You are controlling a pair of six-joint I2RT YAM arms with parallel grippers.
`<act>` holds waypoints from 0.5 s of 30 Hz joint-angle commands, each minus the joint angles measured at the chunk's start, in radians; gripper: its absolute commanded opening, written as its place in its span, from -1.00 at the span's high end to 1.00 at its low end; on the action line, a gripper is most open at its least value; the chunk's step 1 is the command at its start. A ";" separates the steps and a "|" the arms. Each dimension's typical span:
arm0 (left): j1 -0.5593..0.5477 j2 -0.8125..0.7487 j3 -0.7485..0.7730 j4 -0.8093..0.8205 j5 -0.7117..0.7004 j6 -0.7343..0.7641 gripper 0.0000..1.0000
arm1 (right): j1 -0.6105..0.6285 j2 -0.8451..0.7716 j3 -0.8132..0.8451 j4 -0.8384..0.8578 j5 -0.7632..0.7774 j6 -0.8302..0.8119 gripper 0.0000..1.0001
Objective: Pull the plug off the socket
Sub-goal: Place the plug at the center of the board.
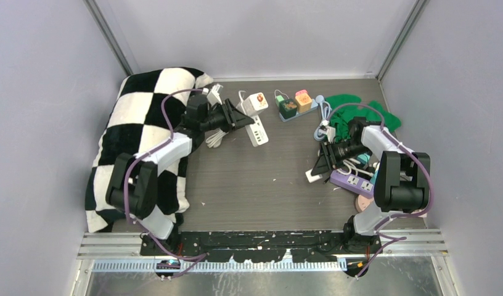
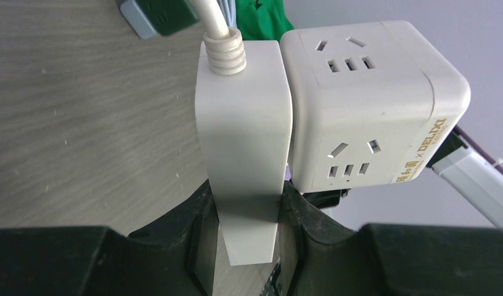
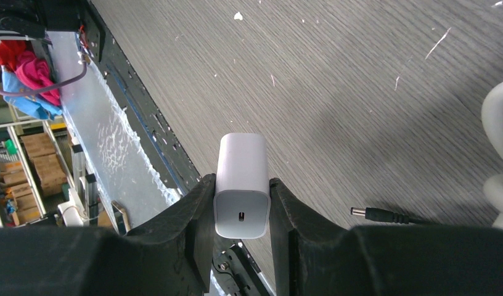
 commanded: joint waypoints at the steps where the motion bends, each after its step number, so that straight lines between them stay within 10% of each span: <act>1: 0.022 0.083 0.133 0.182 0.085 -0.060 1.00 | 0.000 0.033 0.061 -0.028 -0.046 -0.031 0.98; 15: 0.052 0.352 0.431 0.196 0.115 -0.162 0.99 | 0.202 0.121 0.143 0.024 -0.034 -0.235 0.98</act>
